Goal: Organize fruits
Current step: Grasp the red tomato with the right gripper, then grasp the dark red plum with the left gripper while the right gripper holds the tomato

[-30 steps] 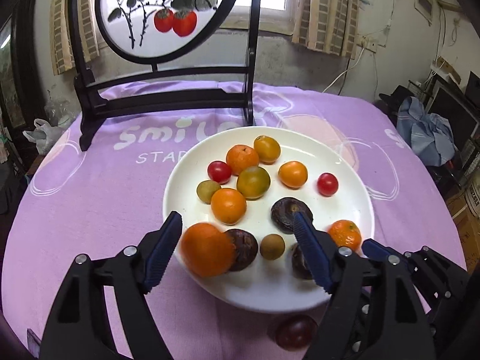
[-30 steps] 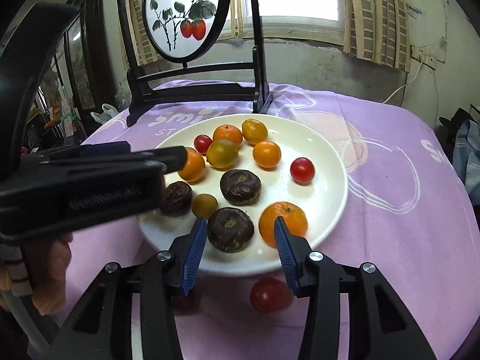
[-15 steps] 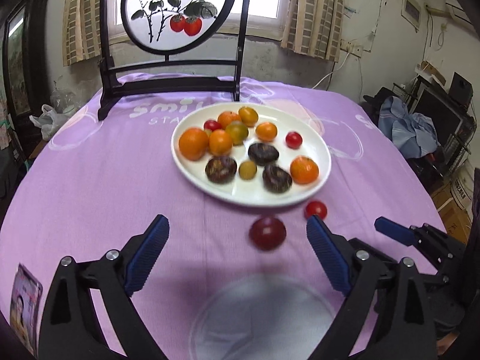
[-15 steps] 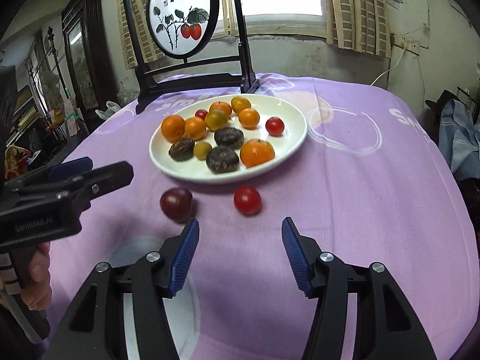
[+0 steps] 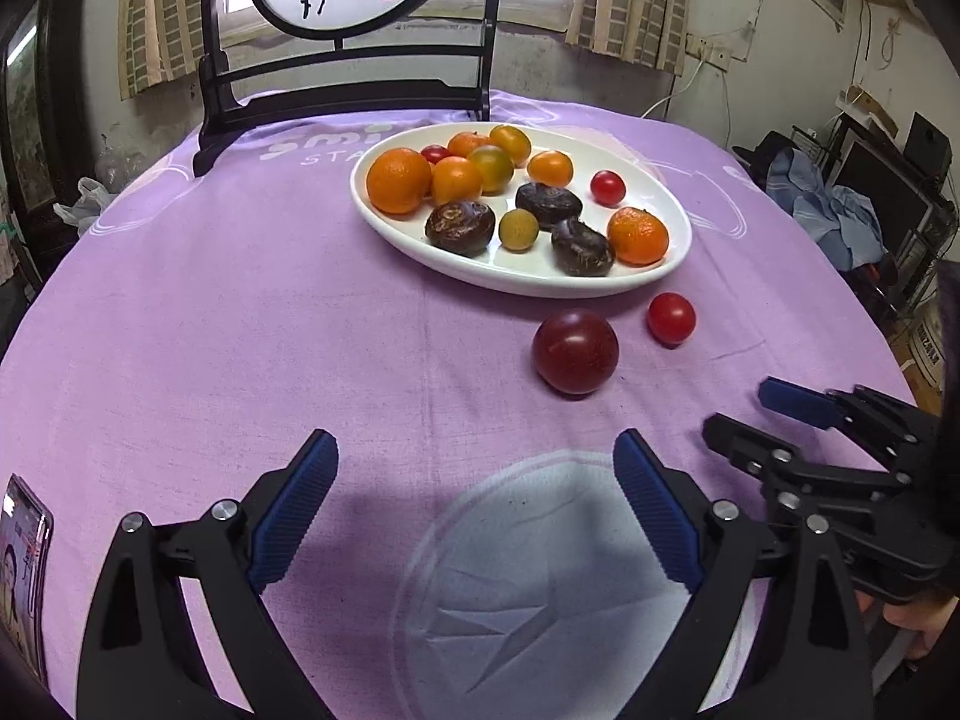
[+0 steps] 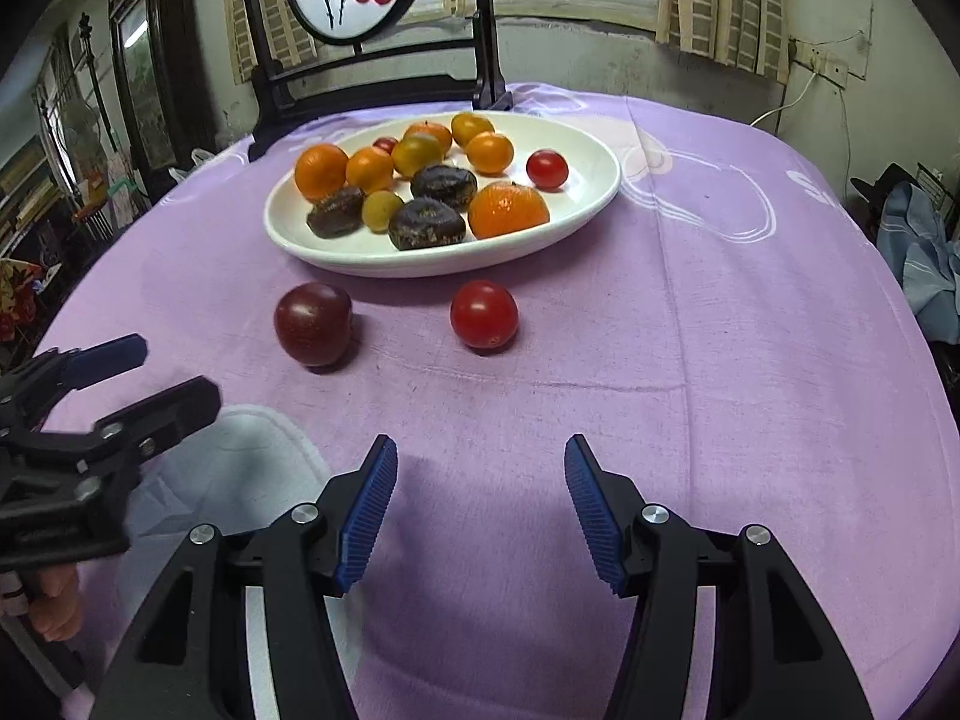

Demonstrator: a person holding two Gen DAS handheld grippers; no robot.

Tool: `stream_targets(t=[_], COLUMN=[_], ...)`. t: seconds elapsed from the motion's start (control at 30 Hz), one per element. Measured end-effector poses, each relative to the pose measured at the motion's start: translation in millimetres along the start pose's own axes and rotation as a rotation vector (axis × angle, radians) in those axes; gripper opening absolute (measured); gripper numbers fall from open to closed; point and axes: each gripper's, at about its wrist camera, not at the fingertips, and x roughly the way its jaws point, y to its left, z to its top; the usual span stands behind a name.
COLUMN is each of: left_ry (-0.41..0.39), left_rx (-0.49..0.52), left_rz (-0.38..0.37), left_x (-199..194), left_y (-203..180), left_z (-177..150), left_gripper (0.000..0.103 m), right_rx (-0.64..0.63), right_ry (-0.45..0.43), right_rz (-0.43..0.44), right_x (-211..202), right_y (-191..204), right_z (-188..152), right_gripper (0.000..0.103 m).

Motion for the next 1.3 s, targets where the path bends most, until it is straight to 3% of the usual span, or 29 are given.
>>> stream_targets(t=[0.23, 0.33, 0.4, 0.6, 0.97, 1.2, 1.3], left_ry=[0.035, 0.047, 0.048, 0.041, 0.002, 0.063, 0.082], left_rx=[-0.018, -0.016, -0.017, 0.000, 0.049, -0.010, -0.012], left_rz=[-0.018, -0.020, -0.021, -0.015, 0.009, -0.042, -0.046], left_x=[7, 10, 11, 11, 9, 22, 34], left_y=[3, 2, 2, -2, -14, -19, -26], left_z=[1, 1, 1, 0, -6, 0, 6], left_gripper=[0.091, 0.091, 0.091, 0.091, 0.091, 0.091, 0.080], right_rx=[0.008, 0.025, 0.023, 0.049, 0.073, 0.112, 0.108], right_ry=[0.018, 0.015, 0.019, 0.010, -0.012, -0.062, -0.071], right_rz=[-0.002, -0.012, -0.017, -0.020, 0.017, 0.036, 0.038], right_x=[31, 40, 45, 37, -12, -32, -34], right_y=[4, 4, 6, 3, -5, -23, -25], right_z=[29, 41, 45, 40, -6, -14, -14], right_gripper=[0.054, 0.044, 0.030, 0.030, 0.030, 0.030, 0.030])
